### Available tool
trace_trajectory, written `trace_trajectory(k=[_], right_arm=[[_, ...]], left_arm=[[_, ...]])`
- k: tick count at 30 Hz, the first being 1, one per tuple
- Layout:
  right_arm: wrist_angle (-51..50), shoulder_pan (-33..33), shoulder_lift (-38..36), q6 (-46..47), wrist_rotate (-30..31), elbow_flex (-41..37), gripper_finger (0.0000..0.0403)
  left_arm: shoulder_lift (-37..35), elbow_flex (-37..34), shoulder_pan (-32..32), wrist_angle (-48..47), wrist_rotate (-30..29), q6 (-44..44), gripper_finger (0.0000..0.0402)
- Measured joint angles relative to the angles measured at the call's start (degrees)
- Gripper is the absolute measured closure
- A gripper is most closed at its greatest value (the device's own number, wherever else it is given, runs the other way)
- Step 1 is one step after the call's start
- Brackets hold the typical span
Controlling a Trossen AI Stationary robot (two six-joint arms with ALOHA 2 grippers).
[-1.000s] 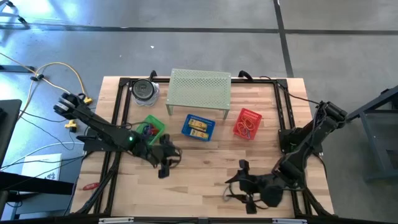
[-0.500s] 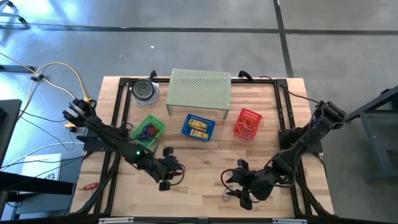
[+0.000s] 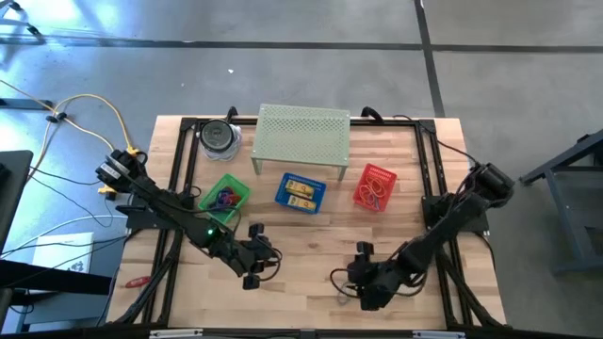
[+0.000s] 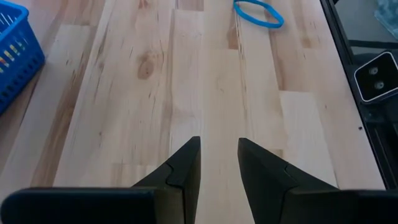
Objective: Pick & Place Office Desk Supplies
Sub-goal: Put the blue rubber band into the red bin
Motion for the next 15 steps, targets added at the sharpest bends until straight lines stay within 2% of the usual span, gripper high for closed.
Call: trace_trajectory(k=[8,15], right_arm=[[2.0,0.0,8.8,-3.6,0.0,0.0,0.0213],[4.9,0.0,11.9,-4.6,-1.0,0.0,0.0236]], left_arm=[[0.0,0.0,0.0,0.0,0.0,0.0,0.0299],[0.0,0.0,0.0,0.0,0.0,0.0,0.0299]])
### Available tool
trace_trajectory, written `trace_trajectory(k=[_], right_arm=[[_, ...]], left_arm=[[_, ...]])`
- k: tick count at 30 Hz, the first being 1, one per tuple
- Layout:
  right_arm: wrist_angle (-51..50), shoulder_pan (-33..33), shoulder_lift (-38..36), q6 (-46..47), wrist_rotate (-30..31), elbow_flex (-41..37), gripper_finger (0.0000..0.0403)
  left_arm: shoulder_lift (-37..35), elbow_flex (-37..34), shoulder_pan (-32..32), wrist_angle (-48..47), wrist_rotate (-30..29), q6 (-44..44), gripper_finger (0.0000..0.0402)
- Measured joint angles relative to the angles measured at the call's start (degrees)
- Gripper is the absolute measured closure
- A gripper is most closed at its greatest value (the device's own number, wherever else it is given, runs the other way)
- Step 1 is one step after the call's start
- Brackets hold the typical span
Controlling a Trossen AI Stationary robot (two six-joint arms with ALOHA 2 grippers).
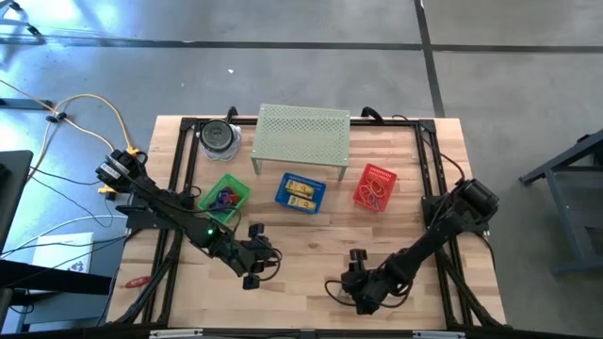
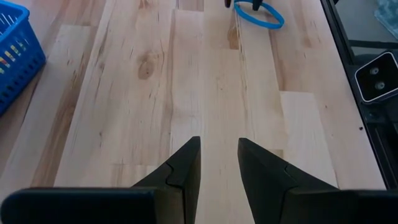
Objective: Pick & Place Office Desk Supplies
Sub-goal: Put the blue rubber band into the red bin
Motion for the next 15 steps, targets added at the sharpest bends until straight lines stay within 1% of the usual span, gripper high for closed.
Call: trace_trajectory(k=[4,11,13,15], right_arm=[[-0.4,-0.1,1.1,-0.2,-2.1,0.0,0.0240],[-0.9,-0.6,3.3,-2.5,-2.8,0.3,0.0243],[-1.3,-0.7,3.5,-2.7,-2.8,0.3,0.0254],[-1.9,-0.9,3.7,-2.7,-2.9,0.3,0.0273]], left_arm=[[0.0,0.0,0.0,0.0,0.0,0.0,0.0299],[0.0,0.0,0.0,0.0,0.0,0.0,0.0299],[0.0,0.0,0.0,0.0,0.0,0.0,0.0299],[0.0,0.0,0.0,0.0,0.0,0.0,0.0299]])
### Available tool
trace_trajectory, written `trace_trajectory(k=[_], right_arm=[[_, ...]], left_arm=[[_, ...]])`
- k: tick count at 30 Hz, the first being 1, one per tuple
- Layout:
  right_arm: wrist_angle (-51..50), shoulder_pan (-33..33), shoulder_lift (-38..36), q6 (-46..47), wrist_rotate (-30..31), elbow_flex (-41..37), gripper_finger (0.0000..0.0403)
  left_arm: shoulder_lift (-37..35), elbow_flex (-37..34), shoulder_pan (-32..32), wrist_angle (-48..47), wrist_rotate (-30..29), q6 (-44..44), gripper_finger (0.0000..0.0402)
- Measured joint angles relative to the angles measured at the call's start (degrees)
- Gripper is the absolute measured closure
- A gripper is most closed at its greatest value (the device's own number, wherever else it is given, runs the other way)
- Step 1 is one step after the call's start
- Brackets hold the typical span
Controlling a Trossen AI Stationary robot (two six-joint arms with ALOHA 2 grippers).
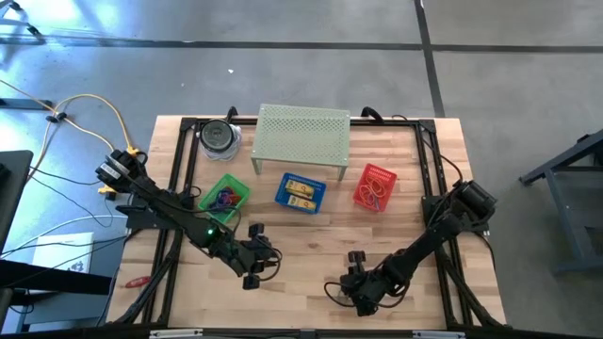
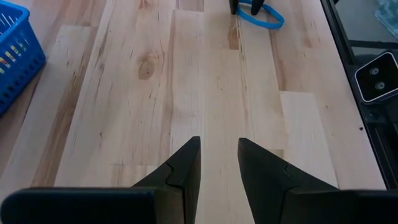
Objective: Pick & Place Office Desk Supplies
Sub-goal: Put the blue rubber band into the red bin
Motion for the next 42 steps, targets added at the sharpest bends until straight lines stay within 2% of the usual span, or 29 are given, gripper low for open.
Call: trace_trajectory(k=[7,9,15,19,22,28,30,33,34,38,42], right_arm=[[-2.7,-1.4,0.0,1.2,-1.3,0.1,0.0382],[-2.9,-1.7,0.0,1.3,-1.7,0.1,0.0395],[-5.3,-1.6,-0.1,1.3,1.1,1.1,0.0400],[-13.3,-1.6,-1.7,1.4,3.6,3.9,0.0400],[-23.1,-1.8,-2.7,1.5,7.1,7.8,0.0400],[-48.6,-2.6,-3.1,9.7,13.1,17.0,0.0400],[-56.4,-3.7,-3.4,14.3,16.4,19.7,0.0400],[-70.9,-5.8,-3.3,26.8,20.3,22.9,0.0400],[-72.5,-6.6,-3.5,30.6,21.1,23.4,0.0400],[-70.9,-9.9,-7.3,29.6,23.6,22.2,0.0400],[-71.8,-14.6,-8.2,29.6,25.3,21.2,0.0400]], left_arm=[[0.0,0.0,0.0,-0.2,0.0,0.0,0.0299],[0.0,0.0,0.0,-0.2,0.0,0.0,0.0299],[0.0,0.0,0.0,-0.2,0.0,0.0,0.0299],[0.0,0.0,0.0,-0.2,0.0,0.0,0.0299],[0.0,0.0,0.0,-0.2,0.0,0.0,0.0299],[0.0,0.0,0.0,-0.2,0.0,0.0,0.0299],[0.0,0.0,0.0,-0.2,0.0,0.0,0.0299],[0.0,0.0,0.0,-0.2,0.0,-1.1,0.0299],[0.0,0.0,0.0,-0.2,0.0,-1.5,0.0299],[0.0,0.0,0.0,-0.2,0.0,-1.6,0.0299],[0.0,0.0,0.0,-0.2,0.0,-2.5,0.0299]])
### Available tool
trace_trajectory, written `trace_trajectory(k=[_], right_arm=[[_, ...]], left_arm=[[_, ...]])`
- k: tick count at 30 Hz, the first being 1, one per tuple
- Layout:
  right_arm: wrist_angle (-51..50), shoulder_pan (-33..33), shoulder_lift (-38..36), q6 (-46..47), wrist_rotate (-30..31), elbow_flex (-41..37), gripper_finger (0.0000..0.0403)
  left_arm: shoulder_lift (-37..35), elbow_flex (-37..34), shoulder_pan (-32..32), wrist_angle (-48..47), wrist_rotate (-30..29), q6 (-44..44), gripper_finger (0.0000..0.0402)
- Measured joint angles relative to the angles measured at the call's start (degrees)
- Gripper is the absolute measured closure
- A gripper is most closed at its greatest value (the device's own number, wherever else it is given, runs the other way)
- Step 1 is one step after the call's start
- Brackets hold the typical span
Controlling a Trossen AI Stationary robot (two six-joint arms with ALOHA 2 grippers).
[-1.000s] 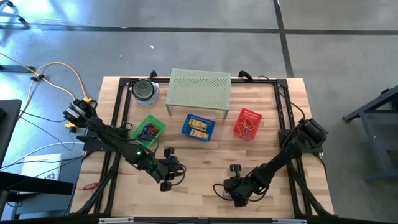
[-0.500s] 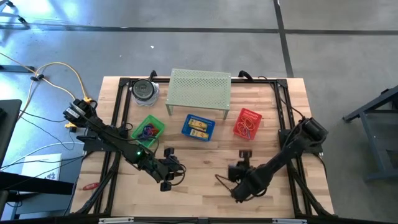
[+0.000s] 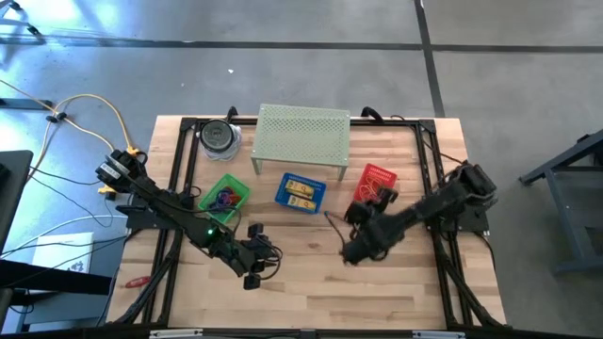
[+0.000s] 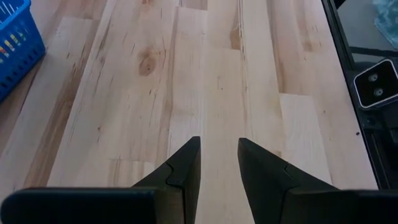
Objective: Pick & Place Office Desk Supplies
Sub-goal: Put the blue rubber band into the red bin, then put the orange bin on the shelf
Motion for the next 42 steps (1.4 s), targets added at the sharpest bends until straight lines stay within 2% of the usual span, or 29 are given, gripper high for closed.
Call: trace_trajectory(k=[4,13,19,23,28,33,35,39,42], right_arm=[[-0.5,-5.6,-1.5,-0.3,-0.1,-1.4,0.0400],[1.1,-15.9,-2.8,1.6,-5.9,-11.8,0.0401],[4.6,-18.4,-2.9,0.2,-5.2,-15.5,0.0395],[5.0,-18.7,-2.9,0.2,-5.9,-15.8,0.0364],[5.1,-18.6,-2.9,0.3,-6.2,-15.8,0.0295],[4.8,-18.6,-2.9,1.7,-0.9,-15.8,0.0235],[3.6,-18.6,-2.9,3.0,0.8,-15.6,0.0226],[-0.5,-18.4,-2.9,4.5,0.5,-14.2,0.0222],[0.7,-17.2,-4.2,2.3,-4.0,-13.0,0.0222]], left_arm=[[0.0,0.0,0.0,-0.4,0.2,-0.3,0.0299],[0.0,0.0,-0.9,-0.4,1.4,-1.8,0.0299],[0.0,0.0,-2.0,-0.4,1.4,-1.8,0.0299],[0.0,0.0,-2.1,-0.4,1.4,-3.1,0.0299],[0.0,0.0,-2.1,-0.4,1.3,-3.7,0.0299],[0.0,0.0,-2.1,-0.4,1.3,-4.1,0.0299],[0.0,0.0,-2.1,-0.4,1.2,-4.2,0.0299],[0.0,0.0,-2.1,-0.4,1.2,-4.4,0.0299],[0.0,0.0,-2.1,-0.4,1.2,-4.4,0.0299]])
